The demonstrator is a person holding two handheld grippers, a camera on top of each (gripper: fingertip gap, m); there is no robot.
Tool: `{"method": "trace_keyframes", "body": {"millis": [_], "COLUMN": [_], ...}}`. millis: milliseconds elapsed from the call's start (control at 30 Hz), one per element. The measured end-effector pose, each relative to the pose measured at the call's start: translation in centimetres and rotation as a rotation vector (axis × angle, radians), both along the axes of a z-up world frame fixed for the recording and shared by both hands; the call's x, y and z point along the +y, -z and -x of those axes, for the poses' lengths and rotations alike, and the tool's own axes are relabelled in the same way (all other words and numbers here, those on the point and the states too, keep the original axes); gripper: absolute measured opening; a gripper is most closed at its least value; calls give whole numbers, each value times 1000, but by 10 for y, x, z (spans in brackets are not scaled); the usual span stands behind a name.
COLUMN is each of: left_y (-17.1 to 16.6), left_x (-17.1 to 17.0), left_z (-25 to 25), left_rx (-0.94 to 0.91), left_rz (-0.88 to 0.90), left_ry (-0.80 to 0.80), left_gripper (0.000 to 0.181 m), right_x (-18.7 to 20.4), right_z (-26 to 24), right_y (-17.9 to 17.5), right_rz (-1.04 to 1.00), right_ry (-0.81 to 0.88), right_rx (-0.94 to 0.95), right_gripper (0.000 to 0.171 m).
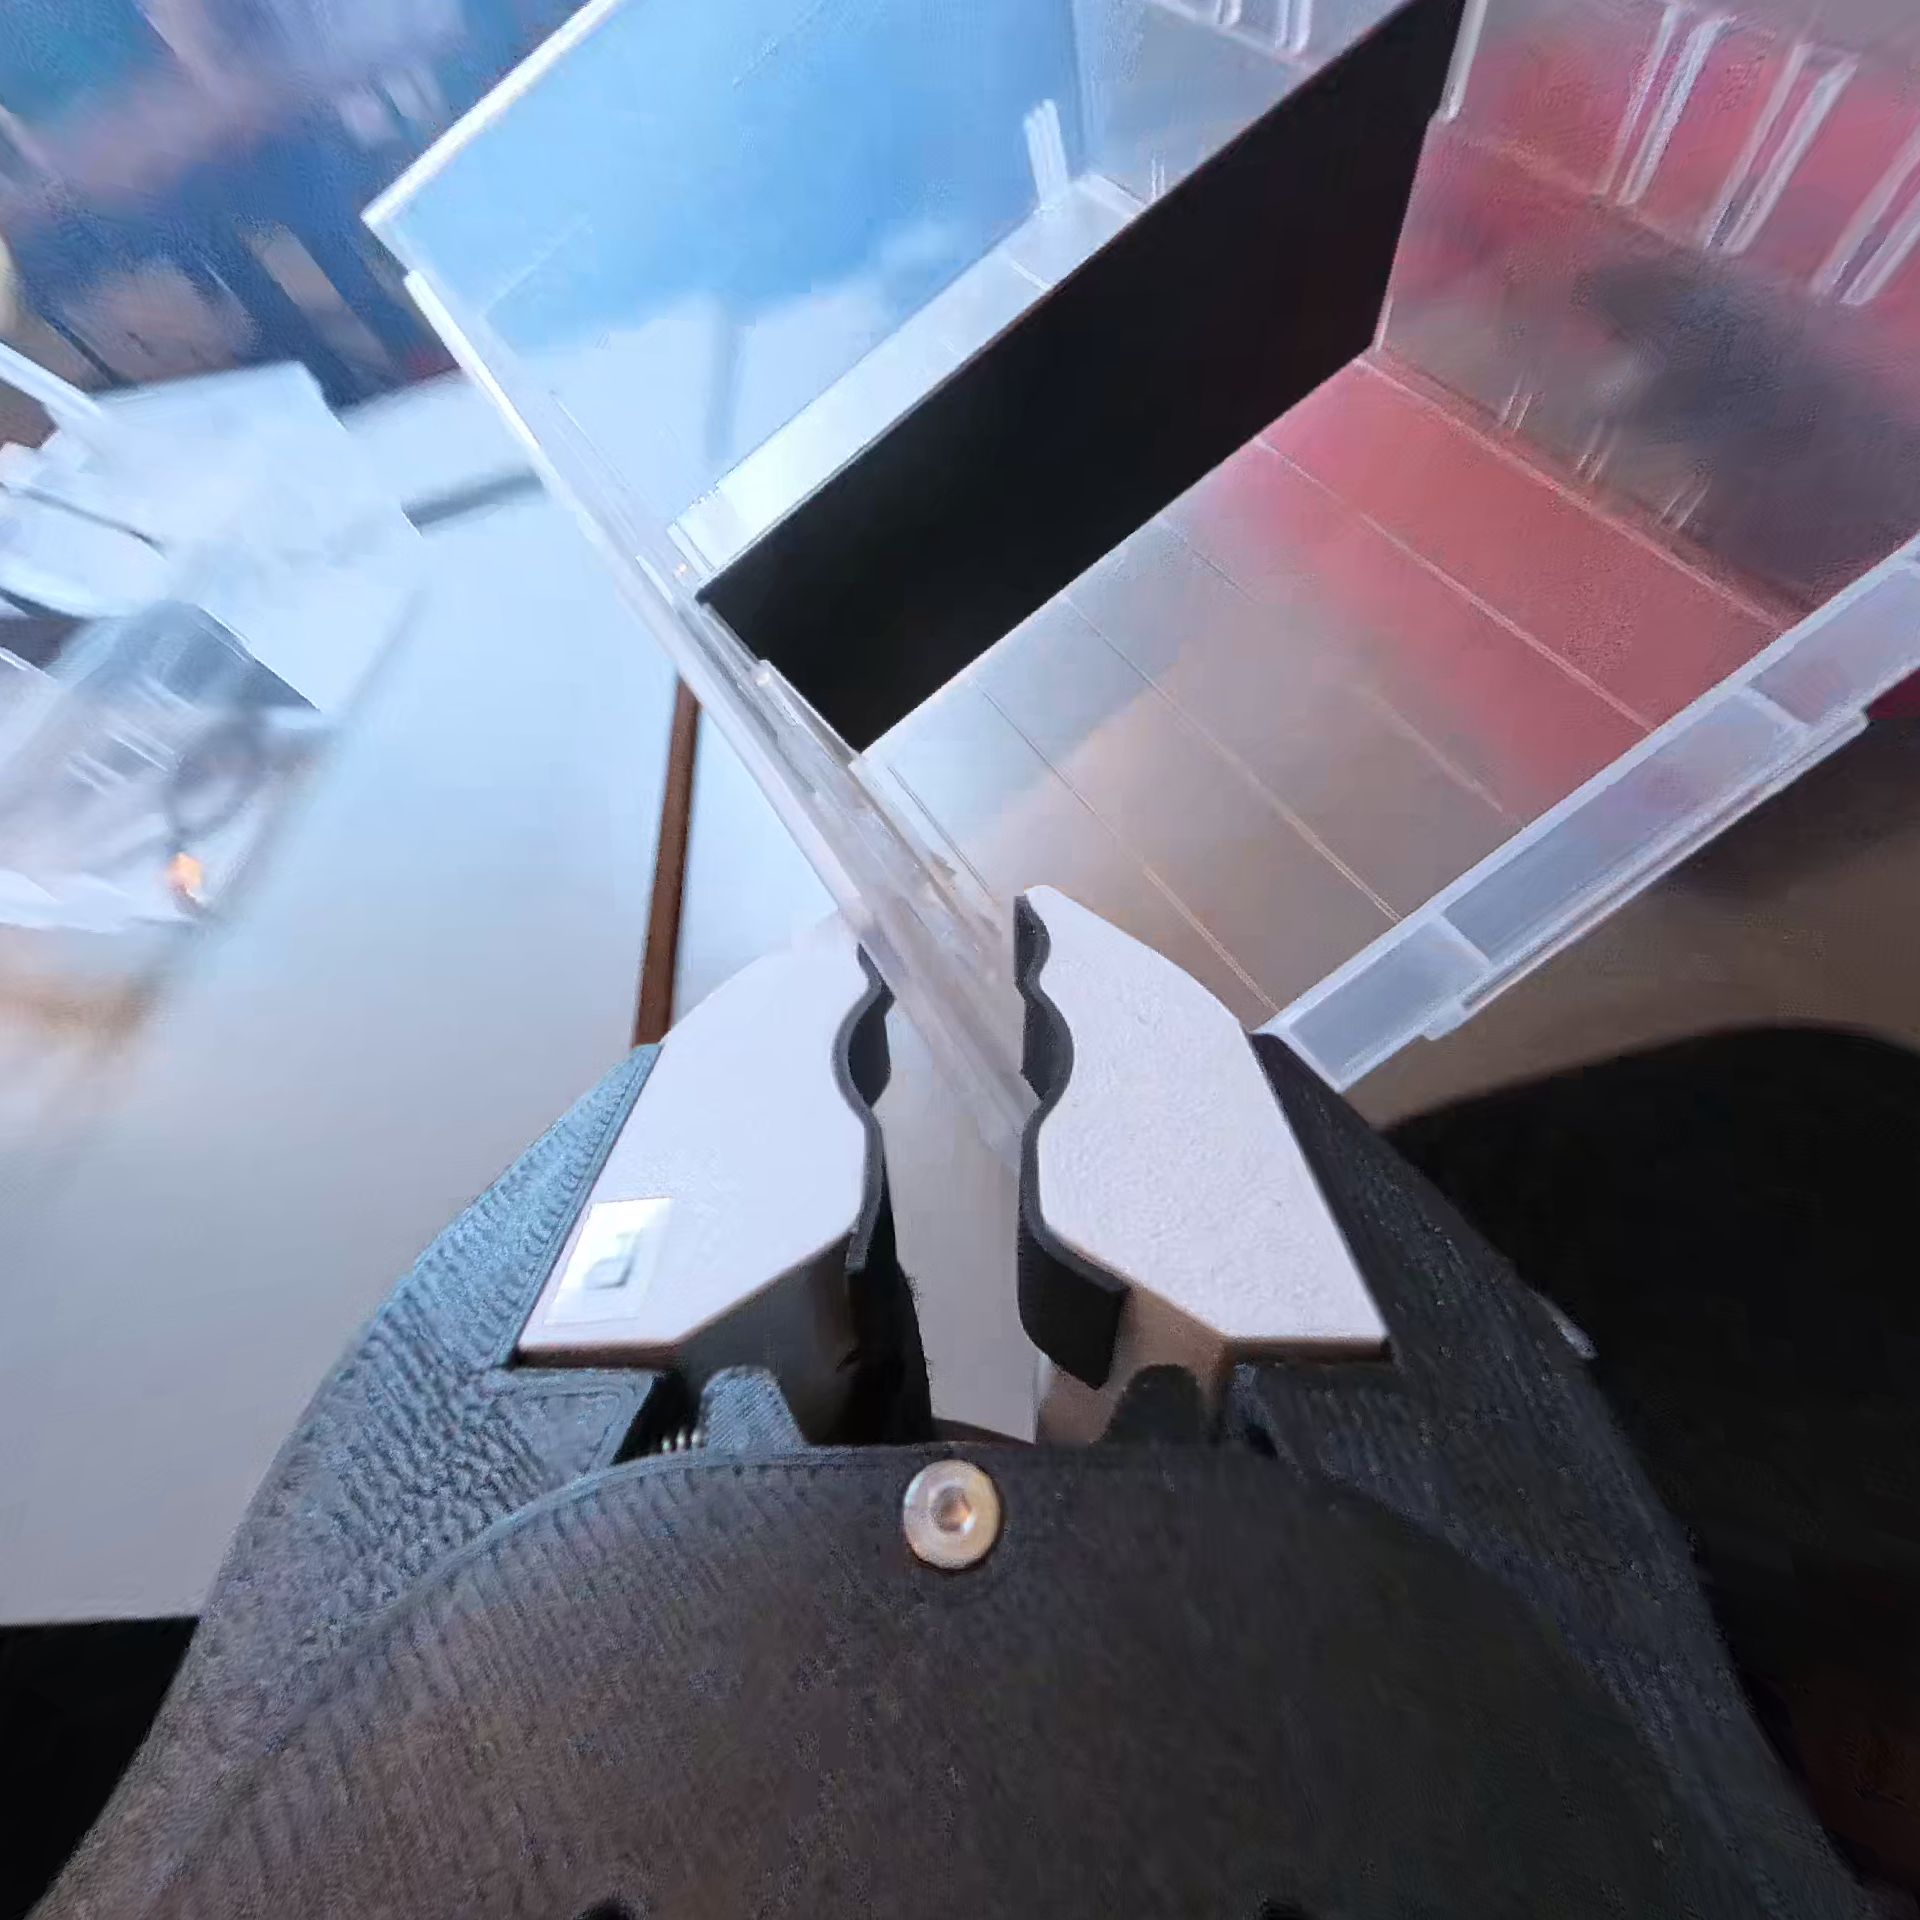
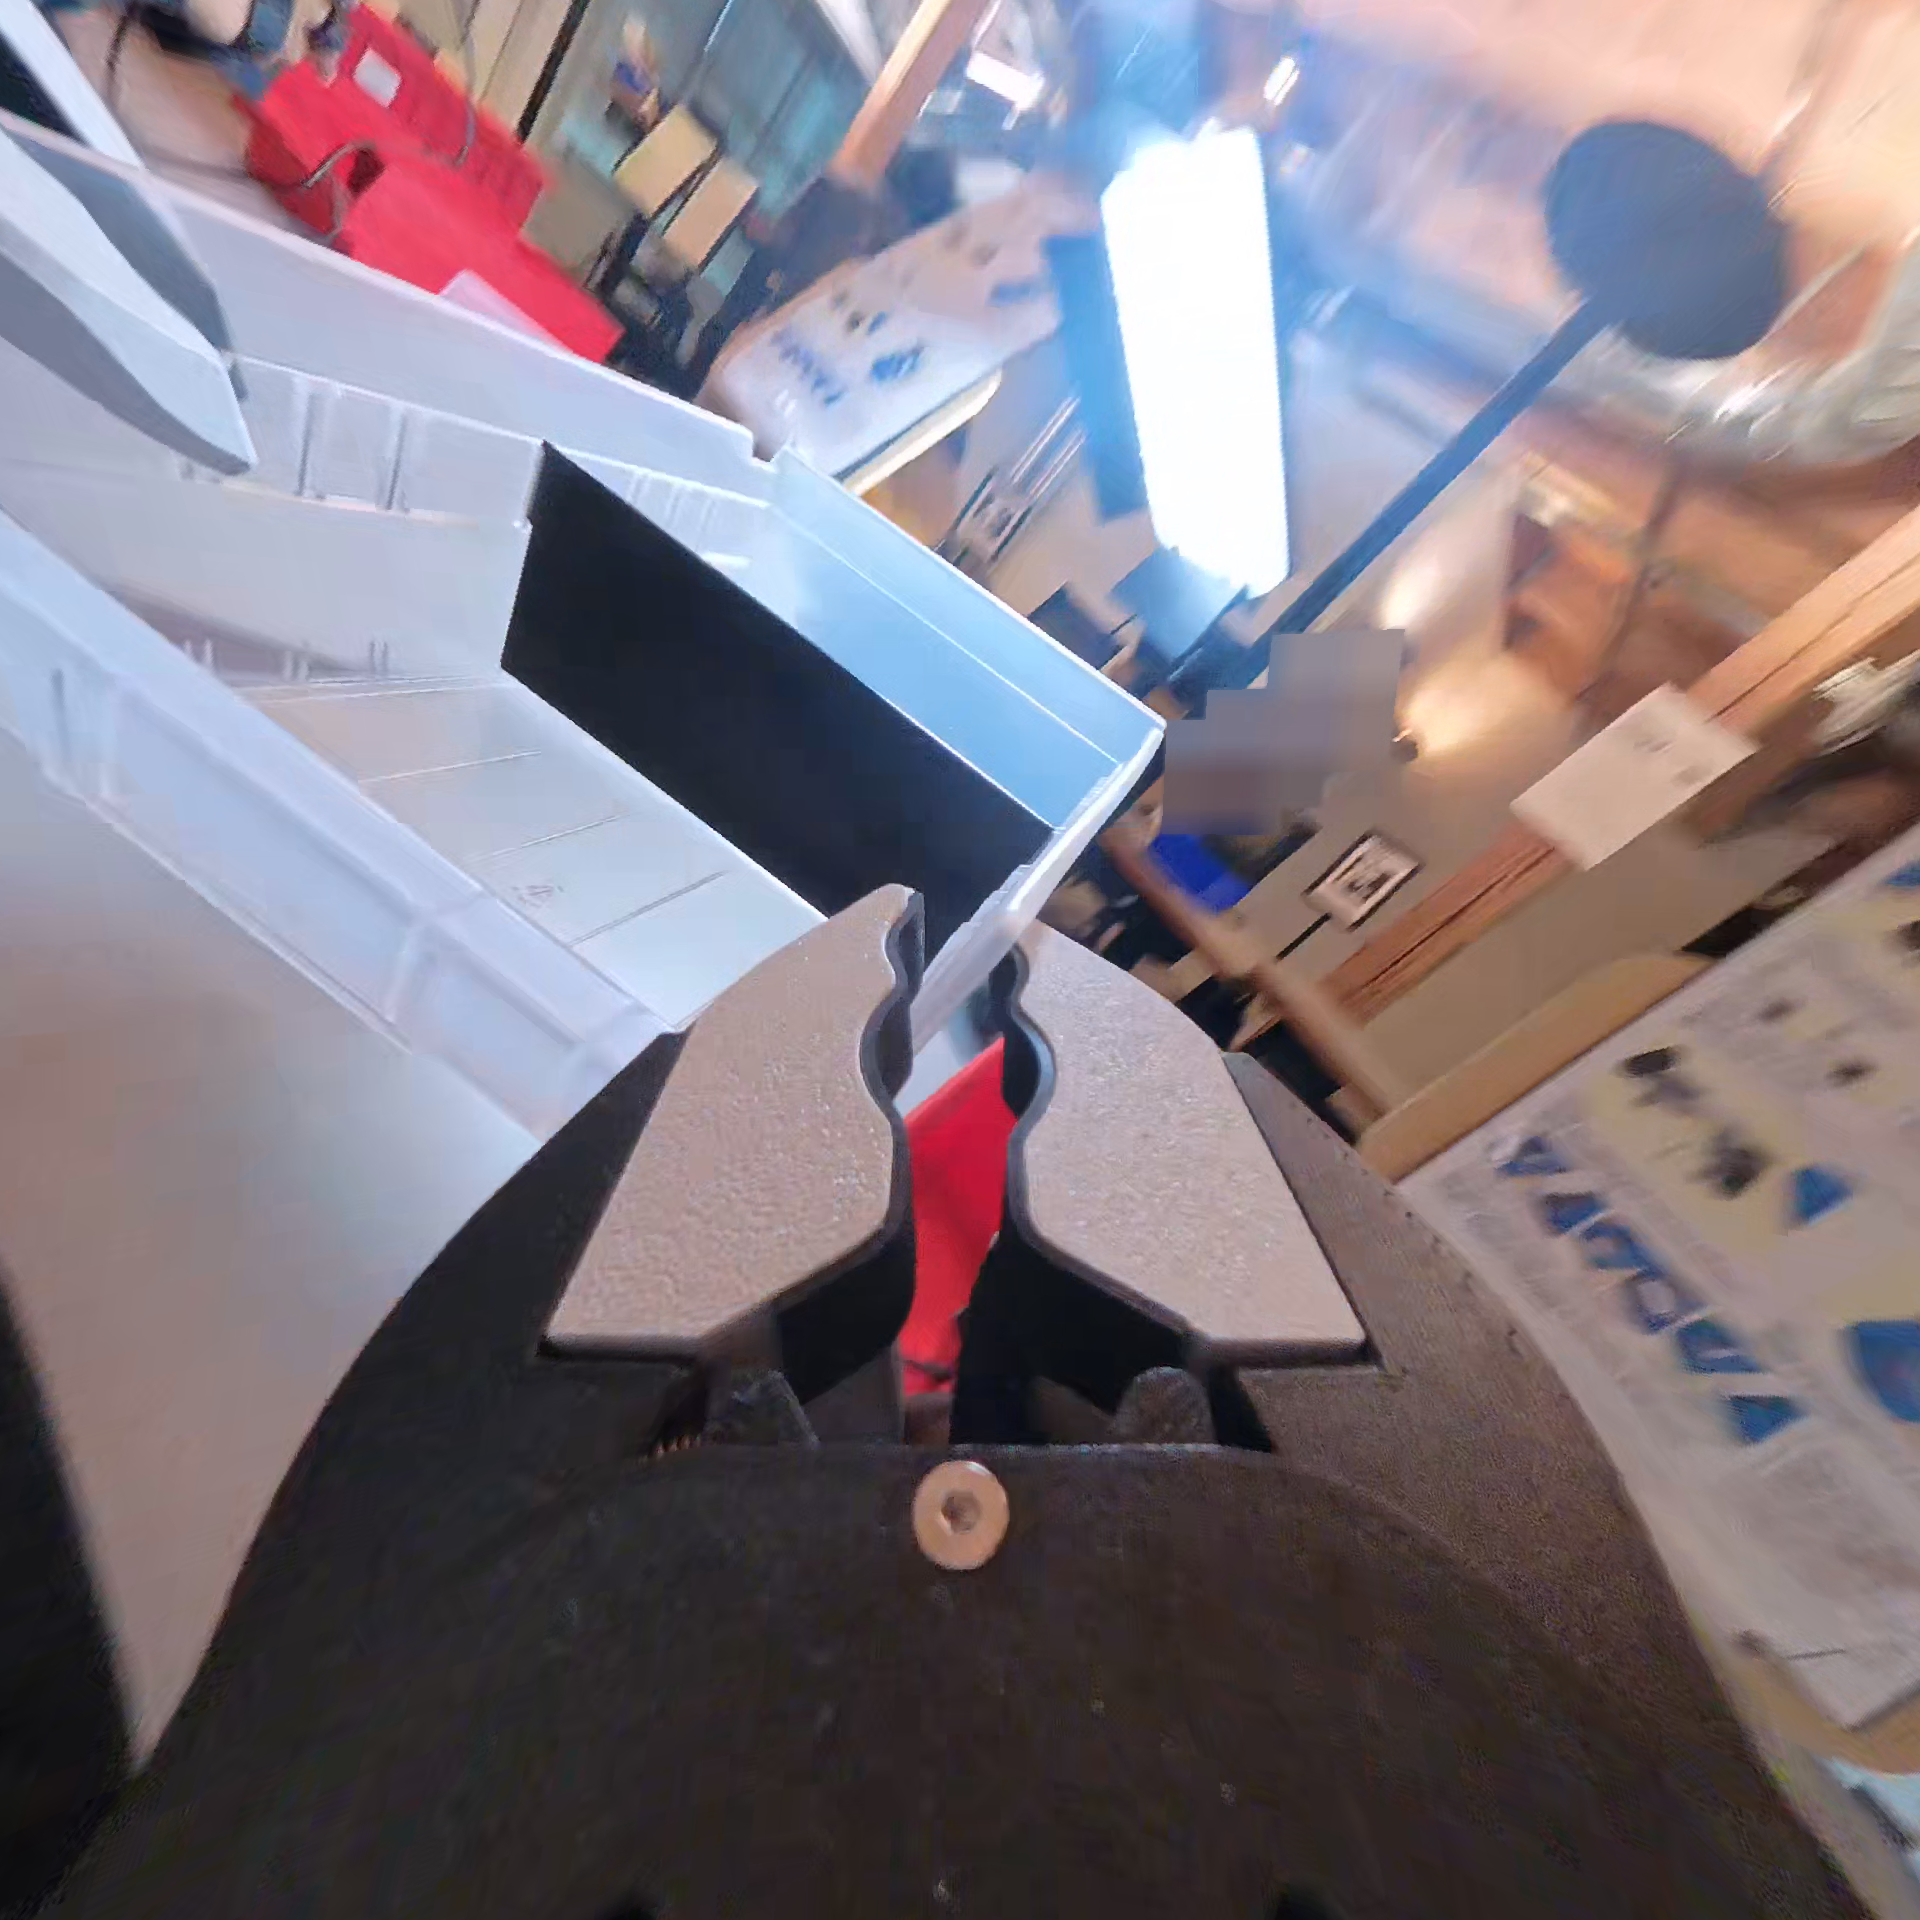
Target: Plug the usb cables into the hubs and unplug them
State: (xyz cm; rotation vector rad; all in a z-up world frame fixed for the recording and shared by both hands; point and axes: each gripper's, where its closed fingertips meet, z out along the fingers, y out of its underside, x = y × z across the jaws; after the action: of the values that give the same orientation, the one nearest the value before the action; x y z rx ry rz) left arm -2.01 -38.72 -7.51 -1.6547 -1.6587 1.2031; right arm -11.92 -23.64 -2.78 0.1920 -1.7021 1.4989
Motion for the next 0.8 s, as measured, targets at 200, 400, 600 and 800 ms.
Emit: {"method": "trace_keyframes", "body": {"millis": [200,400,600,800], "left_y": [-85,-98,-58,12], "left_x": [71,206,341,425], "left_z": [40,108,176,215], "left_rx": [411,595,442,252], "left_rz": [252,186,146,223], "left_ry": [44,320,586,746], "left_gripper": [19,20,22,24], "right_x": [87,233,371,457], "right_z": [14,36,76,108], "right_y": [-76,-89,-35,49], "right_rz": [196,247,228,222], "right_ry": [157,364,643,824], "right_rx": [307,423,234,-18], "right_gripper": [11,11,10,9]}}
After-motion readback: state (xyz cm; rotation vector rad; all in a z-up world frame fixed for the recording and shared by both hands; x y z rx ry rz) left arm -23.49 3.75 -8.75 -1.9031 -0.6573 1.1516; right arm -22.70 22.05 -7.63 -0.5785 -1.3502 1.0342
